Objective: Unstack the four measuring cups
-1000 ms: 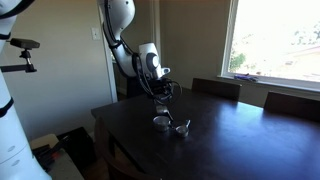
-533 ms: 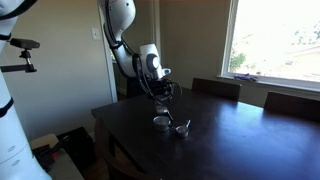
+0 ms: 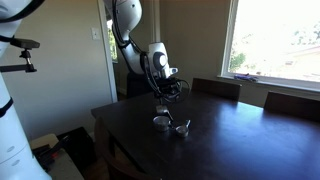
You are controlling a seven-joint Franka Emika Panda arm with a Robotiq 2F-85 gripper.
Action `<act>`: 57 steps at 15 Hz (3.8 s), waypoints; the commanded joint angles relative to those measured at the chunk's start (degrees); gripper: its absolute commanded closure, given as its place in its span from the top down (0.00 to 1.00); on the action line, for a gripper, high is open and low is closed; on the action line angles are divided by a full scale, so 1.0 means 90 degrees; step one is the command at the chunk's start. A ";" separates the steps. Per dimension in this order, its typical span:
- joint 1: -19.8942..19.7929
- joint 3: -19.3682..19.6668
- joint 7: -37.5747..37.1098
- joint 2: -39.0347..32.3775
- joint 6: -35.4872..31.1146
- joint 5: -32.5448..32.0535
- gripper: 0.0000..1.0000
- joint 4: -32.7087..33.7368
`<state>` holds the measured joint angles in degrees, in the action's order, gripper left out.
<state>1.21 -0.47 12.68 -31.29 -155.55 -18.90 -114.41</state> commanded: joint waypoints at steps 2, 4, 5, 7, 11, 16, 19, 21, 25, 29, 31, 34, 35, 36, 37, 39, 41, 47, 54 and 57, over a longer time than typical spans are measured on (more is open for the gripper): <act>-0.0072 -0.0041 0.0573 -0.0395 0.0226 0.0018 1.00 0.0502; -0.0030 0.0017 0.0649 -0.0634 0.0272 -0.0044 1.00 0.0728; -0.0031 0.0025 0.0708 -0.0721 0.0315 -0.0052 1.00 0.0818; -0.0029 0.0048 0.0787 -0.0900 0.0465 -0.0053 1.00 0.0996; -0.0039 0.0051 0.0960 -0.1049 0.0832 -0.0077 1.00 0.1181; -0.0005 0.0112 0.1029 -0.1022 0.0732 -0.0192 1.00 0.1138; 0.0064 0.0284 0.0897 -0.1028 0.0625 -0.0350 1.00 0.1226; 0.0088 0.0450 0.0808 -0.1063 0.0563 -0.0499 1.00 0.1339; 0.0034 0.0567 0.0812 -0.0993 0.0453 -0.0579 1.00 0.1338; -0.0043 0.0394 0.0971 -0.0815 0.0250 -0.0485 1.00 0.1096; -0.0062 0.0275 0.1034 -0.0711 0.0078 -0.0446 1.00 0.0948; -0.0051 0.0139 0.1054 -0.0577 -0.0160 -0.0419 1.00 0.0764; -0.0050 0.0094 0.1064 -0.0541 -0.0192 -0.0405 1.00 0.0713; -0.0051 0.0026 0.1096 -0.0462 -0.0176 -0.0385 0.97 0.0617; -0.0051 -0.0031 0.1118 -0.0370 -0.0159 -0.0374 0.96 0.0509; -0.0011 -0.0127 0.1113 -0.0146 -0.0096 -0.0373 1.00 0.0239; 0.0019 -0.0208 0.1066 0.0070 -0.0025 -0.0343 1.00 -0.0011; -0.0018 -0.0484 0.1137 0.0589 0.0123 -0.0175 1.00 -0.0674; -0.0107 -0.0799 0.1495 0.0258 0.0783 0.0294 1.00 -0.0426; -0.0136 -0.0880 0.1680 0.0142 0.0800 0.0498 1.00 -0.0348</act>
<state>1.23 -7.04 25.21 -29.68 -149.63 -16.45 -118.05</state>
